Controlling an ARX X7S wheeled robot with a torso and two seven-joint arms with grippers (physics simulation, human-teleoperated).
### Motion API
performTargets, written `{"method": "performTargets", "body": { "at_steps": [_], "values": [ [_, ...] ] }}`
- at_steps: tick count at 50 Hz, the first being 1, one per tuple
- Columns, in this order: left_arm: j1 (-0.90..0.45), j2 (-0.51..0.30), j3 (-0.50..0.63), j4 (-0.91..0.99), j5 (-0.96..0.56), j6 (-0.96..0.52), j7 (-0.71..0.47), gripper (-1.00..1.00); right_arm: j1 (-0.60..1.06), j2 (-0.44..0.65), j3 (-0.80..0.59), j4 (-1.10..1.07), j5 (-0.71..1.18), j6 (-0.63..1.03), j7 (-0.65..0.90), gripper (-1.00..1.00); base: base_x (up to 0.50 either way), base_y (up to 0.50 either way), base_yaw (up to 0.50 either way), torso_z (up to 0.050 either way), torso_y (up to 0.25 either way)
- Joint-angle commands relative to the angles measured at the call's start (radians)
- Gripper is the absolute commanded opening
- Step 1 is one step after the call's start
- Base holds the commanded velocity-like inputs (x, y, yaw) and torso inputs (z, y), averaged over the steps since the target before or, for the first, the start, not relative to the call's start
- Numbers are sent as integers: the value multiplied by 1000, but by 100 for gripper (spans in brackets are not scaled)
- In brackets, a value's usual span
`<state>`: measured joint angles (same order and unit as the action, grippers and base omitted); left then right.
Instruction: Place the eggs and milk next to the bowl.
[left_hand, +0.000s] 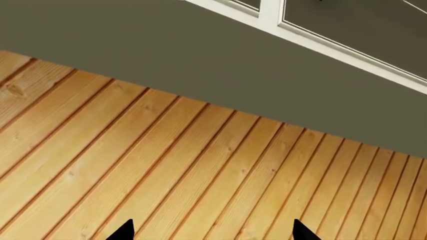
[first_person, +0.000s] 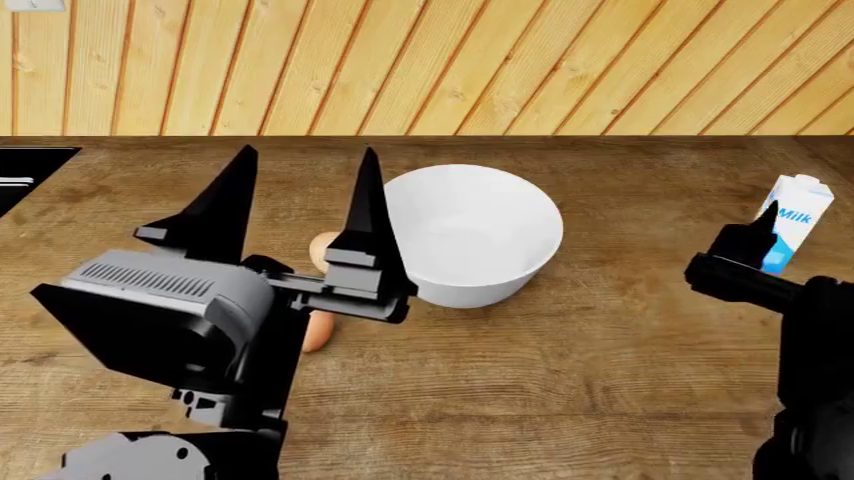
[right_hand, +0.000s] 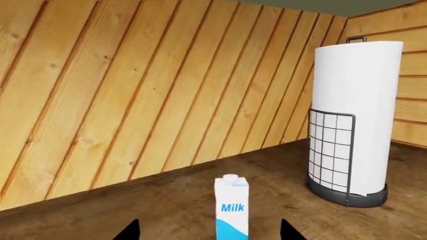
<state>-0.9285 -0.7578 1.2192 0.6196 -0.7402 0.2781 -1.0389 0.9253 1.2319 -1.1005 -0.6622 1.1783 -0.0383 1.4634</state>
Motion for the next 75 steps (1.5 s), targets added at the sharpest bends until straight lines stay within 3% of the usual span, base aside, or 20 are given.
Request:
{"method": "performTargets", "body": {
  "at_steps": [1,17,56,75],
  "values": [
    [3,4,-3,-14,-6,2,9,100,13,1,21,80,52,1,-29,100,0,0,0,0,0],
    [10,5,-5,-19,-5,2,14,100,28,-49,30,225,115,-5,-183,100,0,0,0,0,0],
    [22,11,-12,-37,-7,1,30,100,221,-171,28,551,199,269,-330,100,0,0,0,0,0],
    [28,22,-14,-75,-15,3,50,100,301,-291,18,817,180,333,-447,100,0,0,0,0,0]
  ]
}}
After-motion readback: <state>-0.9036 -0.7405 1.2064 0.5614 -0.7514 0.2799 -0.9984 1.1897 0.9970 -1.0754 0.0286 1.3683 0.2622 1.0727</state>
